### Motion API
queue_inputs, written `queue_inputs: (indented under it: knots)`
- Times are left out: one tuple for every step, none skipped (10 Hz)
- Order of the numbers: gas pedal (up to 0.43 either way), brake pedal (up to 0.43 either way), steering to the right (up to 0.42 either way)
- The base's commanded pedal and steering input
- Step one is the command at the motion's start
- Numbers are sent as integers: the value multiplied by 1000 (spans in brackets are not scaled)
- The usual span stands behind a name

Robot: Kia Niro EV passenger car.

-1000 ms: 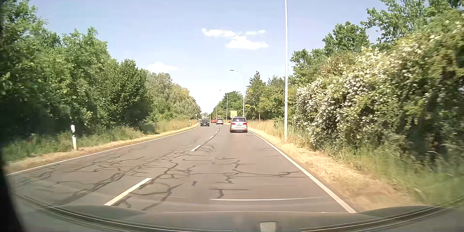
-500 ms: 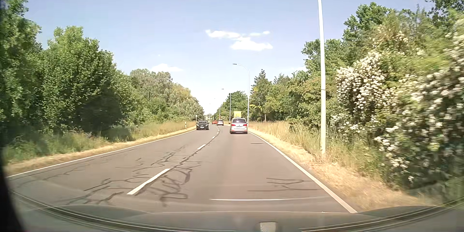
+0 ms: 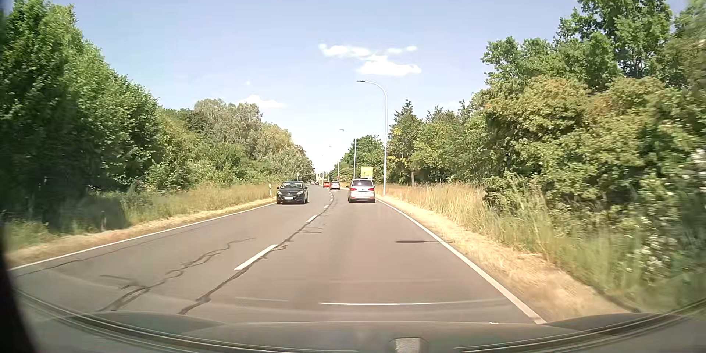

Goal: Follow the waypoints while adhering to traffic rules and regulations

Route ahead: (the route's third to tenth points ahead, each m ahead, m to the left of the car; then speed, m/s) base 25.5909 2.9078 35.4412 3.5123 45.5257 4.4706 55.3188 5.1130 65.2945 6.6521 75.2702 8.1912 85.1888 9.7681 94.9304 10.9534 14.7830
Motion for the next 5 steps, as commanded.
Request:
queue_inputs:
  knots:
    - [59,30,-8]
    - [59,30,-8]
    - [59,30,-8]
    - [59,30,-8]
    - [67,30,-8]
